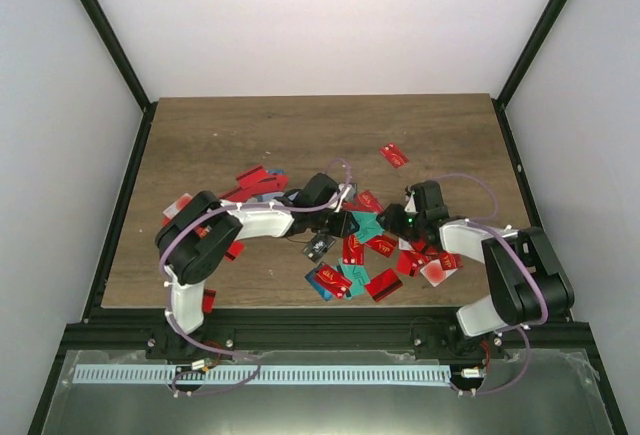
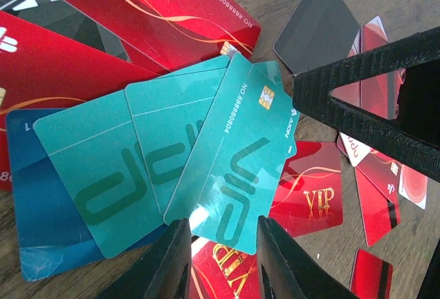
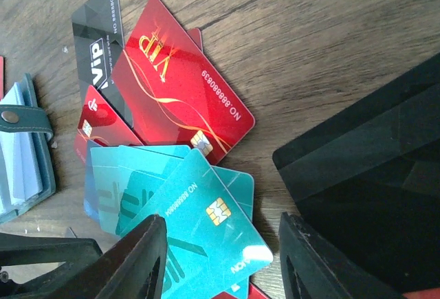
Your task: Put the credit cards into the card holder
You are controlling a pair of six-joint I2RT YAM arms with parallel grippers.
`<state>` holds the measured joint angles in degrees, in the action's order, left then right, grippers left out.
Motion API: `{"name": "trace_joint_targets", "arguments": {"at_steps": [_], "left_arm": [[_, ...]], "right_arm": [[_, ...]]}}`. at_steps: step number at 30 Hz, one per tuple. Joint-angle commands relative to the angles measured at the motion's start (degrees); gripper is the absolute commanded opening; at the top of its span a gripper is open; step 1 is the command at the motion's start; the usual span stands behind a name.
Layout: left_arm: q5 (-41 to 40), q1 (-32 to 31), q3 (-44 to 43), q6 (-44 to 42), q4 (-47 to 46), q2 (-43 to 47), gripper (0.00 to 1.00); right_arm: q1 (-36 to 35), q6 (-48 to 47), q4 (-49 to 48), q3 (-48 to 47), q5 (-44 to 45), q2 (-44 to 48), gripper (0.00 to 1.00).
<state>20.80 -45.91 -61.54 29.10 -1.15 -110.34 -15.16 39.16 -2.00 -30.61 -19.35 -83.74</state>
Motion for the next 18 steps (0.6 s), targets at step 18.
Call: {"name": "trace_joint_targets", "arguments": {"at_steps": [18], "left_arm": [[1.15, -0.12, -2.82, -2.21, 0.63, -6.40, 0.26]], "right_arm": [[1.79, -2.89, -1.76, 0.50, -8.59, -1.79, 0.46]]}}
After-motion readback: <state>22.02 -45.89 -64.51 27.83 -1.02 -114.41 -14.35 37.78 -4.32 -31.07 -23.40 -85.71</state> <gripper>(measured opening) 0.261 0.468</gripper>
